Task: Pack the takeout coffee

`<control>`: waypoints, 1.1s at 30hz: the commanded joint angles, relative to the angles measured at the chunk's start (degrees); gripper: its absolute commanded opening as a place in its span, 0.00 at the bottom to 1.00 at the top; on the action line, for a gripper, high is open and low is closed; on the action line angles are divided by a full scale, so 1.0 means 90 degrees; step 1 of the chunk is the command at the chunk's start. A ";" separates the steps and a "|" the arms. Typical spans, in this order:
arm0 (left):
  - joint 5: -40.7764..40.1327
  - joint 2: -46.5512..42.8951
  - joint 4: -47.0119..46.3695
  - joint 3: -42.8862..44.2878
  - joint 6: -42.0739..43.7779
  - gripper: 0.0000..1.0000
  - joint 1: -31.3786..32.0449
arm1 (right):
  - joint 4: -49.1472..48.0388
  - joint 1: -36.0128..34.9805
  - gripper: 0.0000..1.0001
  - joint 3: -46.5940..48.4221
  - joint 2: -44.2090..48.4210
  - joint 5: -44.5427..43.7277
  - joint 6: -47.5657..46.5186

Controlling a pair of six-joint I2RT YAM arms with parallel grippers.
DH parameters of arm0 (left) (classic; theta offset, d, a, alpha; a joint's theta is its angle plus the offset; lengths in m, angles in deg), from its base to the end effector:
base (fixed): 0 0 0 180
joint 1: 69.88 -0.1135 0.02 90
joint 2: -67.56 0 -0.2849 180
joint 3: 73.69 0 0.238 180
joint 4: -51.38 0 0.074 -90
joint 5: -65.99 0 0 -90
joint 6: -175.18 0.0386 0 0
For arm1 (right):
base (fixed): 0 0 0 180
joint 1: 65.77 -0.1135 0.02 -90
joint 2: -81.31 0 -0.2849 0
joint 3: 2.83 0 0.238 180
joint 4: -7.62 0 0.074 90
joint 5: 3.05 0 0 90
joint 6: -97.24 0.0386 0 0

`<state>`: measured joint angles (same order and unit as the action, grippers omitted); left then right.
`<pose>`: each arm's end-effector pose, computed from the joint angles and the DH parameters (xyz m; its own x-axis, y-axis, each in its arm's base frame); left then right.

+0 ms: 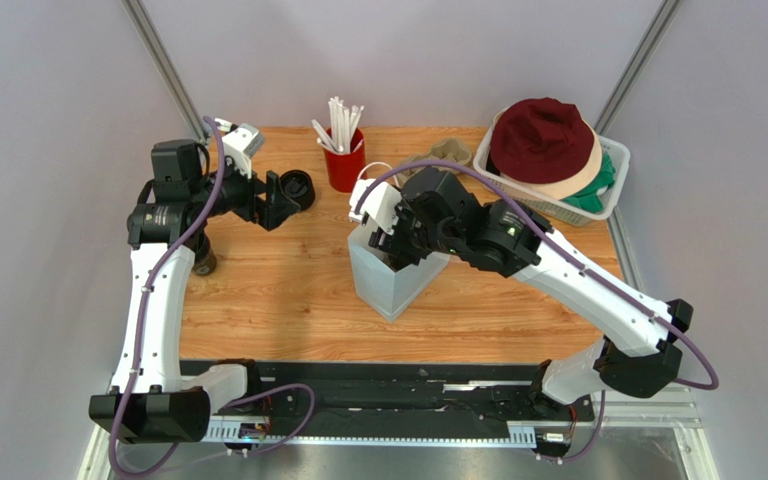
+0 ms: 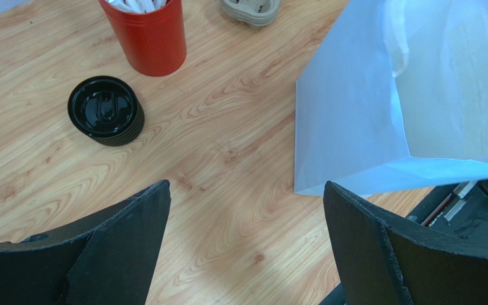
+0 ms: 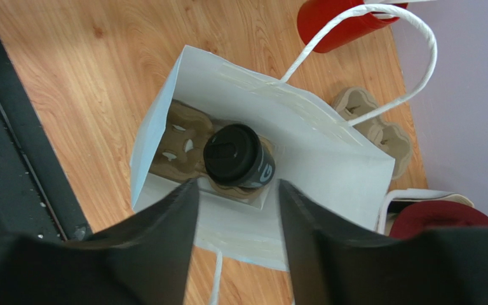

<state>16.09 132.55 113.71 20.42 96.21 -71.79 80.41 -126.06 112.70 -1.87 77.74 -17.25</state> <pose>0.1948 -0.0184 0.4308 -0.4391 0.1318 -0.8887 0.6084 0.7715 -0.1862 0.1404 0.2337 0.4510 0.0378 -0.7594 -0.6496 -0.8585 0.3079 -0.4100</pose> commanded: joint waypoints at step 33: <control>0.0486 0.0122 0.0186 0.0190 0.0396 0.99 -0.0022 | 0.0858 0.3262 0.42 0.1765 -0.1920 0.1756 -0.0160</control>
<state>19.04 133.93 115.99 20.90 98.59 -71.79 88.11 -97.34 128.32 -18.78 92.43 -20.09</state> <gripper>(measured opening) 0.990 0.472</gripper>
